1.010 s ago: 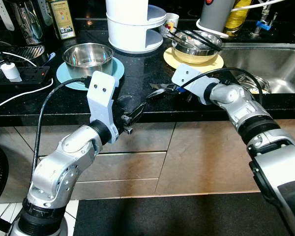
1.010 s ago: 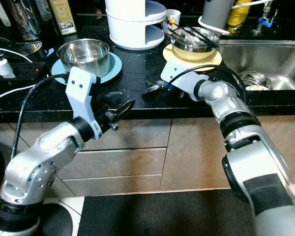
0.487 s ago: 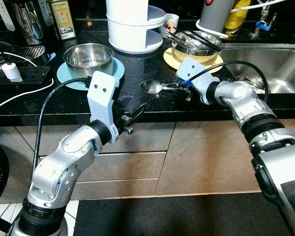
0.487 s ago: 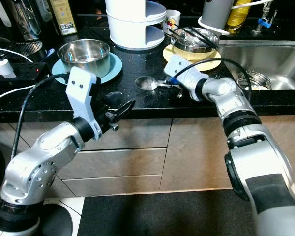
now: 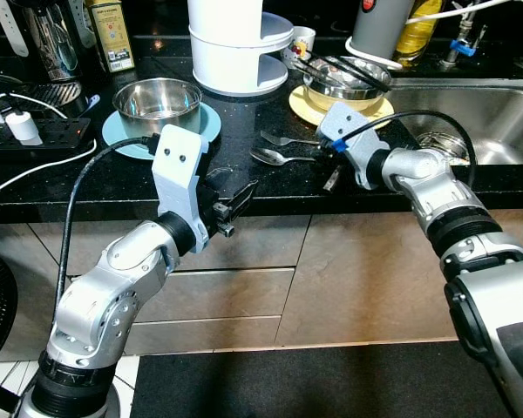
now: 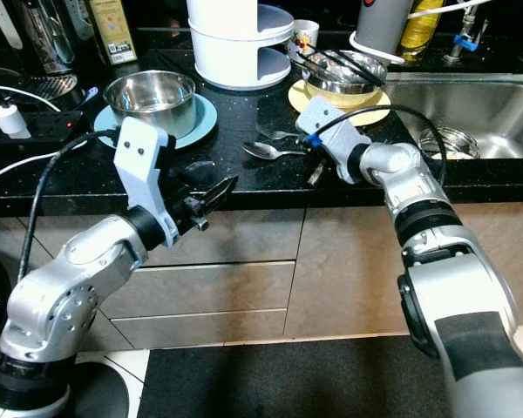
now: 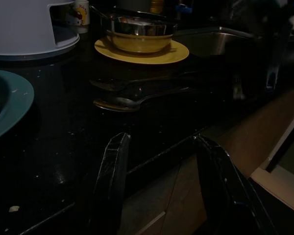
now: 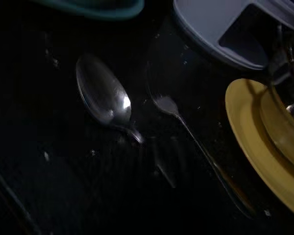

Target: Kitchen organization

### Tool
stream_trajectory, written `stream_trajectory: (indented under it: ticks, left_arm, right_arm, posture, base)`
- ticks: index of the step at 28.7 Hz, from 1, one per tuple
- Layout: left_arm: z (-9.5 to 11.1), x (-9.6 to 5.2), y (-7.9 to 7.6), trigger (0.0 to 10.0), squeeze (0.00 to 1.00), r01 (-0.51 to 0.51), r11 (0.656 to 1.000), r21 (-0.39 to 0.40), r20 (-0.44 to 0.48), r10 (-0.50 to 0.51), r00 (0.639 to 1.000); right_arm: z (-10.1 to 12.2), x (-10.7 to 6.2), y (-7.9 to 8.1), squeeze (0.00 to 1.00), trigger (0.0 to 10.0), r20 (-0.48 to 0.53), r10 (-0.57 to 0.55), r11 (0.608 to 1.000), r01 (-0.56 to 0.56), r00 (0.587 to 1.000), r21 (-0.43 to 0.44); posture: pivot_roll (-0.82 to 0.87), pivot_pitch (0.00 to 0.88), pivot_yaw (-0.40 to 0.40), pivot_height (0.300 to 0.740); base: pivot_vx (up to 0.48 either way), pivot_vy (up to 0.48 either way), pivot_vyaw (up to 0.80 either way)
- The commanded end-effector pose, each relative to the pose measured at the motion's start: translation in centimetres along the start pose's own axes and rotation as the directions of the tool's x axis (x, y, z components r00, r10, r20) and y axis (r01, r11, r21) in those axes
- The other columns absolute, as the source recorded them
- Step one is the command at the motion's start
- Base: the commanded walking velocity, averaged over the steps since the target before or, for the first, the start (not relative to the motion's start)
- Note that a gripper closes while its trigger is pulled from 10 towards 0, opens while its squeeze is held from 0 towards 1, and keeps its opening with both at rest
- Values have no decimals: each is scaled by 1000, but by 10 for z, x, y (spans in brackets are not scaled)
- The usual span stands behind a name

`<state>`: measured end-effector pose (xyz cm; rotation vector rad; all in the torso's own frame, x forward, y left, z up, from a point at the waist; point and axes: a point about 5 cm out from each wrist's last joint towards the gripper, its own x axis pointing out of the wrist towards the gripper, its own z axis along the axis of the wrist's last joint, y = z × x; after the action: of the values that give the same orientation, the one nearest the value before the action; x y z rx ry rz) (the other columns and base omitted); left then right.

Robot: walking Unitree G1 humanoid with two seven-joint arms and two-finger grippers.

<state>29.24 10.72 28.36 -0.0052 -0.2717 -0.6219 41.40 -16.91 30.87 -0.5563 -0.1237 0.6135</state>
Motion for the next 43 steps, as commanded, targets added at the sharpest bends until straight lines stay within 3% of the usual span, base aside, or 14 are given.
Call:
stream_trajectory:
  ticks: [1, 11, 12, 18, 22, 25, 30, 31, 33, 34, 35, 36, 38, 43]
  left_arm:
    - [-3, -3, 1, 10000, 0, 15, 1000, -4, -21, -15, 1000]
    - [-13, -12, 9, 10000, 0, -10, 999, 47, -131, 16, 991]
    - [-15, -13, 11, 10000, 0, -38, 998, 50, -137, 45, 990]
    - [-20, -11, 14, 10000, 0, -75, 996, 44, -153, 81, 985]
    - [-25, -11, 17, 10000, 0, -86, 994, 63, -188, 96, 977]
    - [-27, -14, 15, 10000, 0, -75, 996, 46, -192, 83, 978]
    - [-35, -30, -1, 10000, 0, 123, 990, -68, -224, -135, 965]
    - [-35, -30, -1, 10000, 0, 123, 990, -68, -224, -135, 965]
    - [-52, -46, -6, 10000, 0, 242, 968, -60, -368, -247, 896]
    - [-52, -46, -6, 10000, 0, 242, 968, -60, -368, -247, 896]
    - [-64, -56, -5, 10000, 0, 267, 963, -44, -463, -256, 849]
    - [-64, -56, -5, 10000, 0, 267, 963, -44, -463, -256, 849]
    - [-87, -68, 1, 10000, 0, 224, 975, 2, -580, -181, 794]
    - [-117, -71, 2, 10000, 0, 59, 998, 23, -629, -31, 777]
  right_arm:
    - [-1, 3, 5, 1000, 10000, 31, 19, 995, -22, 999, 101]
    - [-2, 13, 20, 1000, 10000, 91, 64, 978, -81, 994, 192]
    - [-1, 13, 20, 0, 10000, 121, 33, 972, -60, 992, 226]
    - [-4, 9, 14, 0, 10000, 205, -99, 940, 25, 974, 340]
    - [-14, -4, 8, 0, 10000, 294, -190, 848, 6, 937, 530]
    - [-20, -11, 12, 0, 10000, 338, -177, 802, -64, 924, 594]
    - [-31, -47, 52, 0, 10000, 481, -4, 698, -342, 877, 629]
    - [-31, -47, 52, 0, 10000, 481, -4, 698, -342, 877, 629]
    - [-42, -68, 77, 0, 10000, 465, 91, 670, -399, 881, 626]
    - [-42, -68, 77, 0, 10000, 465, 91, 670, -399, 881, 626]
    - [-52, -80, 90, 0, 10000, 436, 138, 653, -412, 889, 636]
    - [-52, -80, 90, 0, 10000, 436, 138, 653, -412, 889, 636]
    - [-68, -100, 110, 0, 10000, 366, 168, 630, -386, 915, 674]
    - [-93, -116, 129, 0, 10000, 179, 94, 632, -197, 979, 749]
  posture:
    - [-78, 198, -30, 740]
    - [-58, 208, -39, 740]
    - [-57, 209, -32, 740]
    - [-65, 203, -16, 740]
    - [-64, 192, -17, 740]
    - [-64, 192, -17, 740]
    - [-69, 171, -9, 740]
    - [-69, 171, -9, 740]
    - [-69, 167, -8, 740]
    - [-69, 167, -8, 740]
    - [-73, 153, -7, 740]
    - [-73, 153, -7, 740]
    - [-79, 141, -5, 740]
    - [-76, 133, 4, 740]
  base:
    - [0, 0, 0]
    - [0, 0, 0]
    - [0, 0, 0]
    - [0, 0, 0]
    - [0, 0, 0]
    - [0, 0, 0]
    - [0, 0, 0]
    - [0, 0, 0]
    - [0, 0, 0]
    - [0, 0, 0]
    - [0, 0, 0]
    - [0, 0, 0]
    - [0, 0, 0]
    - [0, 0, 0]
